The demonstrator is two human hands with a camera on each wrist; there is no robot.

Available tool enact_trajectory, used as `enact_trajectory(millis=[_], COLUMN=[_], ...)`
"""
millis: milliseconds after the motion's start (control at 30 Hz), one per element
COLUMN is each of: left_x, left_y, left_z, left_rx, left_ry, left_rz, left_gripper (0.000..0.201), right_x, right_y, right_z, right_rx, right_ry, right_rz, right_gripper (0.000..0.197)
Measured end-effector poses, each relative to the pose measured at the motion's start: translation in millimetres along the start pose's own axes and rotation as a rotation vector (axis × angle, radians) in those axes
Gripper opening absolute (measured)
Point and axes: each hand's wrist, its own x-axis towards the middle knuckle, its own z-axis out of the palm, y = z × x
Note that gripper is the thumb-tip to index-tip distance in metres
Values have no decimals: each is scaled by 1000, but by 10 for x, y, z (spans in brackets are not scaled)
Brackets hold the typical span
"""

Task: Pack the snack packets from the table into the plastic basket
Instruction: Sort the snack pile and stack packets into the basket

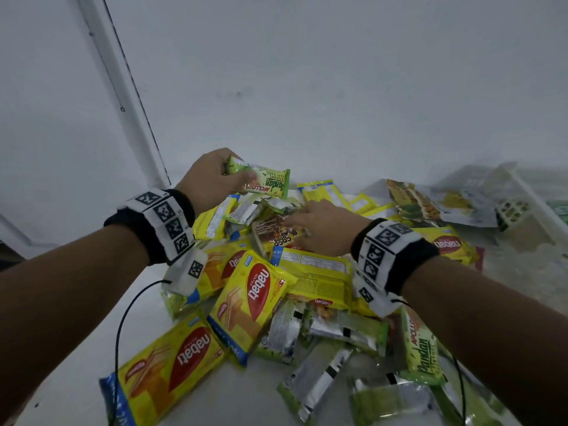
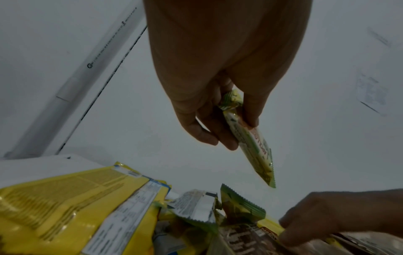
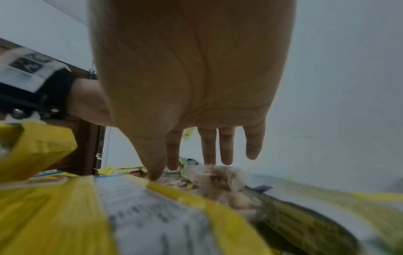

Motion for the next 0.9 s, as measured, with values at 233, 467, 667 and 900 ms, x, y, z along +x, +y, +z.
enact_trajectory(millis=[233,467,667,900], left_x=[38,138,208,222], left_y=[-1,35,75,92], left_z=[77,157,321,409], left_rx=[25,24,1,-6], left_ry=[-6,-20,-53,-86], left_rz=[22,35,51,52], left_gripper=[36,37,37,39], right_x=[2,-155,-117,-199], right_y=[253,599,816,936], right_z=[-8,-73,50,-5], right_rx=[112,322,104,117], right_ry=[-53,62,-14,56], right_rz=[49,137,242,252], right_gripper=[20,42,43,31])
